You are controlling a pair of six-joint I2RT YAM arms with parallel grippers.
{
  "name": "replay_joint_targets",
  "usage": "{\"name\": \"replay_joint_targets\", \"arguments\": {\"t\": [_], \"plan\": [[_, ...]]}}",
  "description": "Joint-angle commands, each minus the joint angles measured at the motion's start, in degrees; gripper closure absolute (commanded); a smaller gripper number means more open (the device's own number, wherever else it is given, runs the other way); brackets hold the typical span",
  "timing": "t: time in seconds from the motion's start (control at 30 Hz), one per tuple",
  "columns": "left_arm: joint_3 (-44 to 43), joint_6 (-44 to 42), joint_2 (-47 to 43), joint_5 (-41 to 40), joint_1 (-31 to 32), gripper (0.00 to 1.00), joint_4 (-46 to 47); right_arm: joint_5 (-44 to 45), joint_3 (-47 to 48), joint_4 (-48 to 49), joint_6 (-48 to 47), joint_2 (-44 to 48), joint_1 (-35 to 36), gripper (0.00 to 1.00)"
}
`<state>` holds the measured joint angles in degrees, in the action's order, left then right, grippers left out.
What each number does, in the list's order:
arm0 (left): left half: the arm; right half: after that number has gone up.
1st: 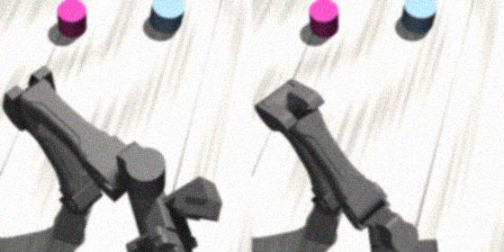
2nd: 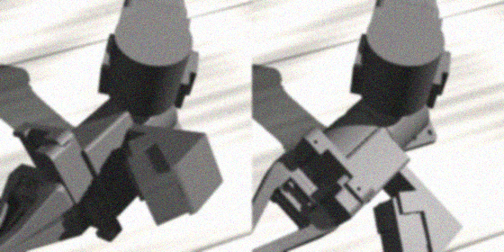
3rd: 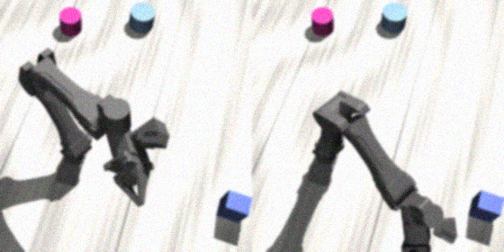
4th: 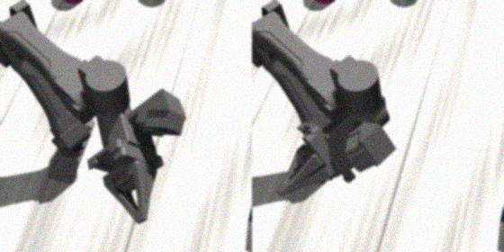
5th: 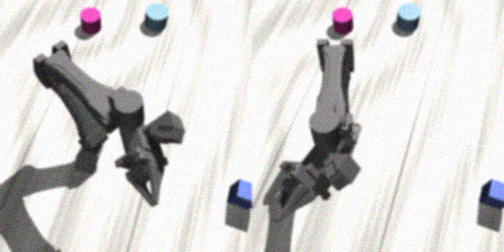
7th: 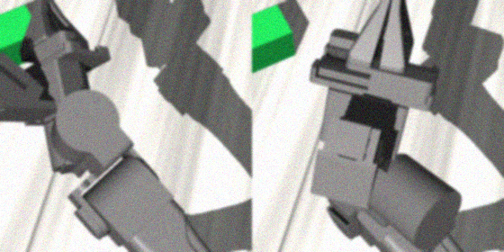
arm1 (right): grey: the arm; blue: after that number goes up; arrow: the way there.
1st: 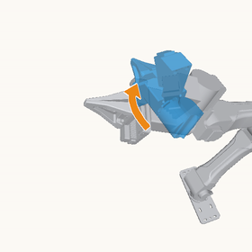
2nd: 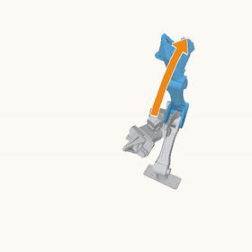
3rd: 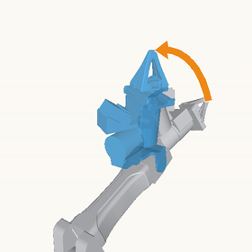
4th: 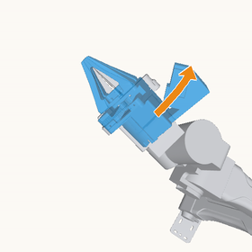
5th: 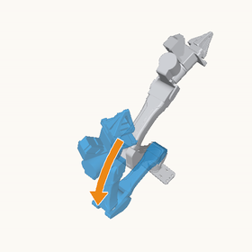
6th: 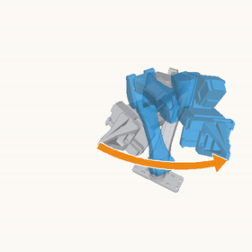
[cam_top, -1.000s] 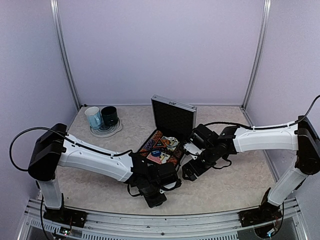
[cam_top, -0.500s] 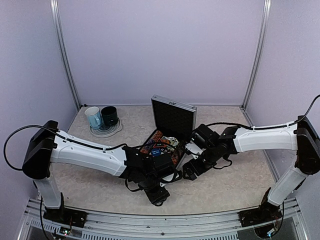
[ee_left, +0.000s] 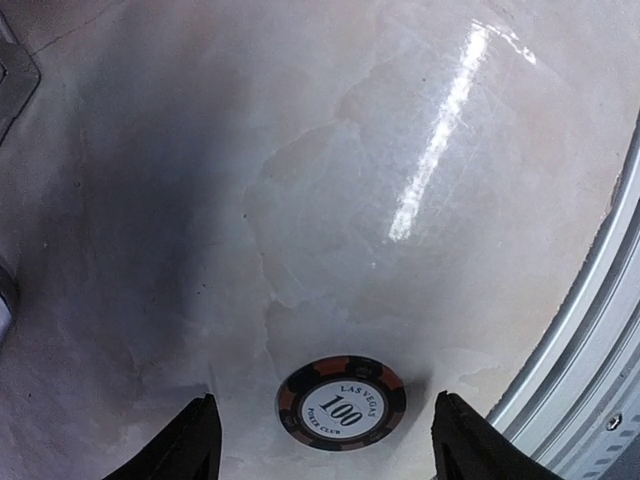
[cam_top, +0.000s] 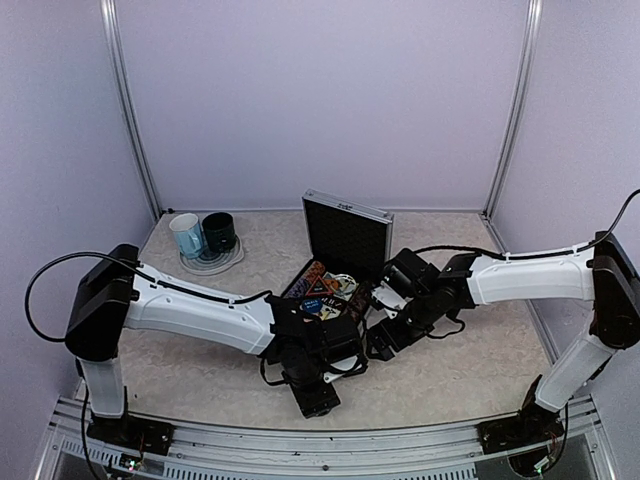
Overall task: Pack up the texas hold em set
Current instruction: Pick up the pile of poker chips from the center of the board.
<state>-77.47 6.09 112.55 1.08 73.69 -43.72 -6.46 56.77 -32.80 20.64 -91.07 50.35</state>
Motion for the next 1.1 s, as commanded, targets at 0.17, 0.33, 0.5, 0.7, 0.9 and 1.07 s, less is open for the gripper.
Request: {"name": "replay_joint_targets", "arguments": {"t": [0.17,0.33,0.5,0.7,0.9,1.07], "plan": [[-4.16,-1.41,4.54,-0.86,1.03,0.33,-4.08,-0.70,-1.64,1.22,-0.15,0.16,-0.61,0.11],[-3.60,-1.02,5.51,-0.89,1.82,0.37,-4.27,-0.49,-2.02,1.26,-0.12,0.56,-0.60,0.12],[-3.07,-0.64,6.15,-2.64,2.59,0.38,-4.98,-0.27,-2.27,1.02,-0.10,0.93,-0.60,0.11],[-2.29,-0.89,6.05,-2.77,2.86,0.40,-5.35,-0.26,-2.28,1.11,-0.24,0.98,-0.60,0.11],[-1.83,-0.90,6.62,-3.15,2.86,0.43,-5.12,-0.43,-2.13,0.97,-0.17,0.97,-0.60,0.11],[-1.35,-0.81,6.72,-2.92,2.77,0.48,-4.98,-0.53,-2.00,0.75,-0.25,0.96,-0.60,0.12]]}}
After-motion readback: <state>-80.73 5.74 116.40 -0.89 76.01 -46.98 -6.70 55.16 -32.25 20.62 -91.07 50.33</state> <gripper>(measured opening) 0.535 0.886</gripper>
